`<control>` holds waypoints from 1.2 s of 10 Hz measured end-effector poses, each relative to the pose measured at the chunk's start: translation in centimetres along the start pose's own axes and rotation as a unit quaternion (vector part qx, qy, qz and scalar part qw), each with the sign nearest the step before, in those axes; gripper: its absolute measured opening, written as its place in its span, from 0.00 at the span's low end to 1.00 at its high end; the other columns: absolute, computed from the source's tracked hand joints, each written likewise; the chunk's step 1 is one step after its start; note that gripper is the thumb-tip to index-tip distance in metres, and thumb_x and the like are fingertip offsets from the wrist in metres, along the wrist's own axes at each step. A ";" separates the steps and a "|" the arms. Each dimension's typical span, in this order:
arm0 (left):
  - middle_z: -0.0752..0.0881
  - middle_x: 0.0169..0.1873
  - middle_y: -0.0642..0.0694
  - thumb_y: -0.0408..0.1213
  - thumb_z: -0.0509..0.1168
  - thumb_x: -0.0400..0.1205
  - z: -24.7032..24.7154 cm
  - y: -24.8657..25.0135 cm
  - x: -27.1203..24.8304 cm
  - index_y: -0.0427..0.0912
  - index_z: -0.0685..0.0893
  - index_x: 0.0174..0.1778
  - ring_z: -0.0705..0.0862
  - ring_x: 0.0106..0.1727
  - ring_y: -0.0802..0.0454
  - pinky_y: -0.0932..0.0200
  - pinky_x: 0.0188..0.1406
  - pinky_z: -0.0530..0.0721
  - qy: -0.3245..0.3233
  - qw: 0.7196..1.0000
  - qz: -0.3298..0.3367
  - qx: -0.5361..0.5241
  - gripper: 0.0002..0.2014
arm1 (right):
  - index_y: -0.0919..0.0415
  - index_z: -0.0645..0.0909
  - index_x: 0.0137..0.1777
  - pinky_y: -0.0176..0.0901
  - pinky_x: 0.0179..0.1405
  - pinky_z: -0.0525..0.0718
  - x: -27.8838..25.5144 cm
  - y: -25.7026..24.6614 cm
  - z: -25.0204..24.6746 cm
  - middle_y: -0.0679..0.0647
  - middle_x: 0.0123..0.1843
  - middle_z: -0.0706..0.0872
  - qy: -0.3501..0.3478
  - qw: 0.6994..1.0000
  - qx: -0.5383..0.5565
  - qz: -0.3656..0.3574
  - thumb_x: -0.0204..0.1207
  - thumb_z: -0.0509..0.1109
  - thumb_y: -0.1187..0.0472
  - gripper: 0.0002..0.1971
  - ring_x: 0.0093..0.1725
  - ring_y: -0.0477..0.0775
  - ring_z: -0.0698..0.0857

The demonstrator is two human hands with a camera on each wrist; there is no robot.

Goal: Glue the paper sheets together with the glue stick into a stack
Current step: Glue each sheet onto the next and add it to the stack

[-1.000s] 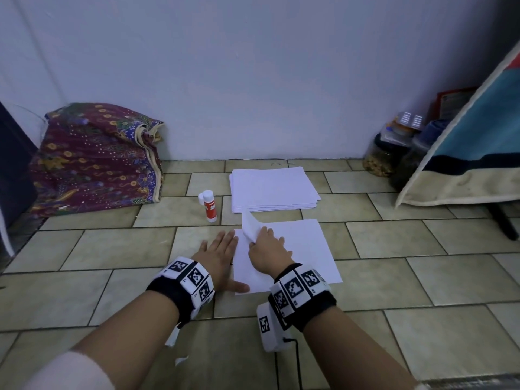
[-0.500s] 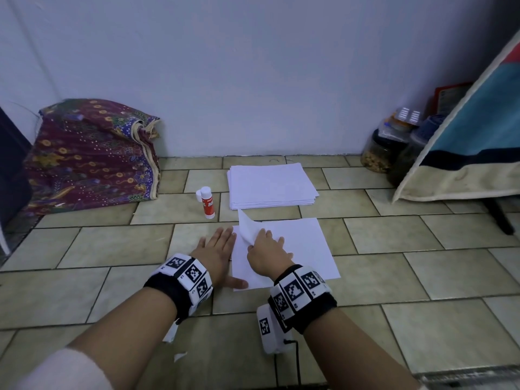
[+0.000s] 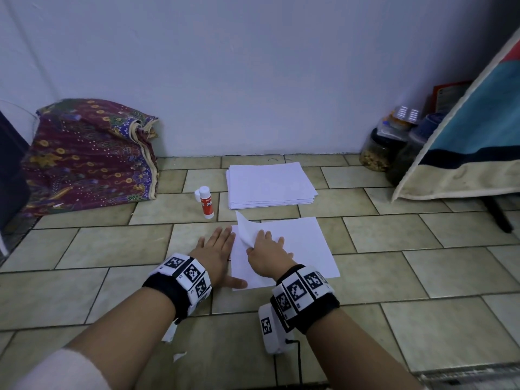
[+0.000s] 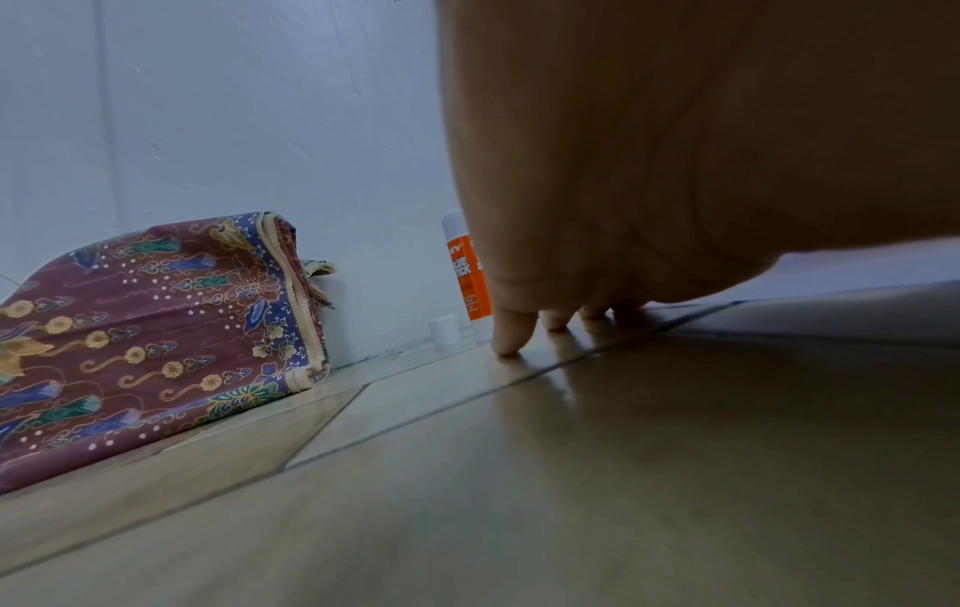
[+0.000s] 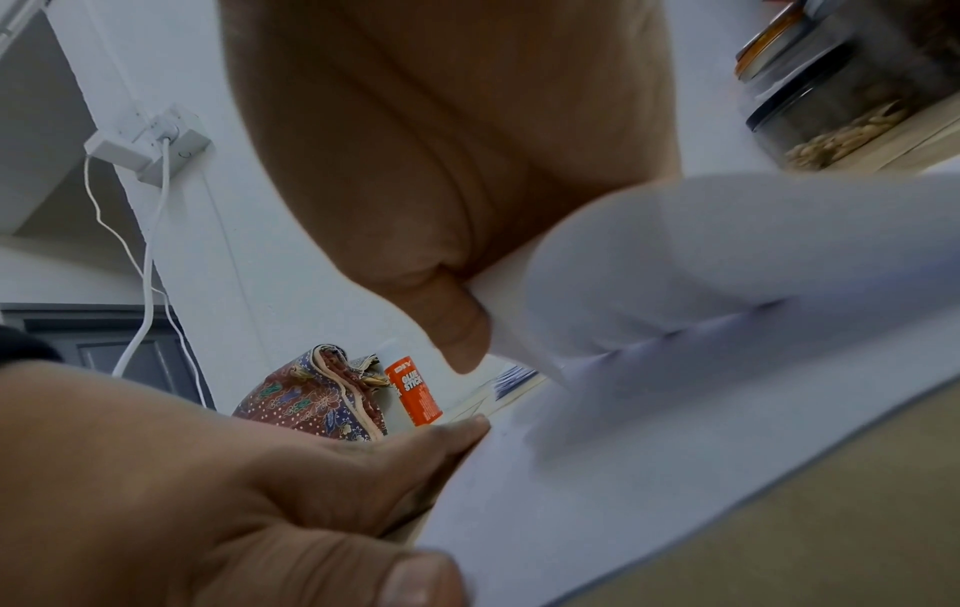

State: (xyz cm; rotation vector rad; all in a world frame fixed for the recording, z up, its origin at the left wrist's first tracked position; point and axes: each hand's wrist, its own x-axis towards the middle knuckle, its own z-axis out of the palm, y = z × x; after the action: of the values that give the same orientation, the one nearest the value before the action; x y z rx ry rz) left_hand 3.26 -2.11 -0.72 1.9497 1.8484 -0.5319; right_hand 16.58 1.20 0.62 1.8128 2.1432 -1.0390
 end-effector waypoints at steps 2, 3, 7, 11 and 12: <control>0.30 0.82 0.45 0.70 0.60 0.76 0.1 0.0 0.0 0.38 0.31 0.83 0.32 0.84 0.48 0.40 0.83 0.41 0.000 1.000 0.000 0.002 0.58 | 0.63 0.42 0.85 0.71 0.79 0.50 -0.1 0.0 -0.2 0.54 0.86 0.45 -0.005 1.000 0.001 -0.003 0.87 0.49 0.54 0.31 0.84 0.67 0.41; 0.30 0.82 0.45 0.70 0.60 0.75 0.1 -0.1 0.0 0.38 0.31 0.83 0.32 0.84 0.48 0.40 0.83 0.41 0.001 1.000 -0.001 0.005 0.58 | 0.63 0.41 0.85 0.71 0.79 0.50 -0.1 0.0 -0.2 0.54 0.87 0.44 -0.006 1.000 -0.001 -0.003 0.87 0.49 0.53 0.31 0.84 0.67 0.41; 0.27 0.81 0.40 0.69 0.61 0.75 0.5 0.0 0.3 0.34 0.29 0.81 0.29 0.83 0.46 0.42 0.83 0.38 0.002 1.000 -0.012 -0.009 0.60 | 0.48 0.55 0.81 0.72 0.76 0.57 1.4 0.5 0.2 0.67 0.80 0.62 -0.008 0.999 -0.036 -0.037 0.84 0.55 0.50 0.26 0.80 0.72 0.57; 0.28 0.81 0.37 0.67 0.63 0.75 0.2 0.3 0.1 0.32 0.29 0.81 0.29 0.83 0.44 0.43 0.83 0.38 0.003 0.999 -0.021 -0.027 0.61 | 0.42 0.64 0.79 0.73 0.76 0.55 1.9 0.4 0.5 0.64 0.82 0.60 -0.029 0.994 -0.099 -0.043 0.81 0.55 0.54 0.26 0.82 0.69 0.50; 0.28 0.81 0.38 0.67 0.64 0.75 0.1 0.3 0.1 0.32 0.29 0.81 0.29 0.83 0.45 0.44 0.83 0.38 0.004 0.999 -0.018 -0.032 0.62 | 0.41 0.64 0.79 0.74 0.76 0.55 1.4 0.4 0.2 0.64 0.84 0.55 -0.031 0.993 -0.105 -0.043 0.82 0.56 0.53 0.25 0.82 0.71 0.48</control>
State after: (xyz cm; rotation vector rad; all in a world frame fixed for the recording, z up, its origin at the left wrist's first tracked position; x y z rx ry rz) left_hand 3.61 -2.07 -0.88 1.8828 1.8846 -0.4708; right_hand 16.52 2.24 -0.42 1.5872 2.2182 -0.8384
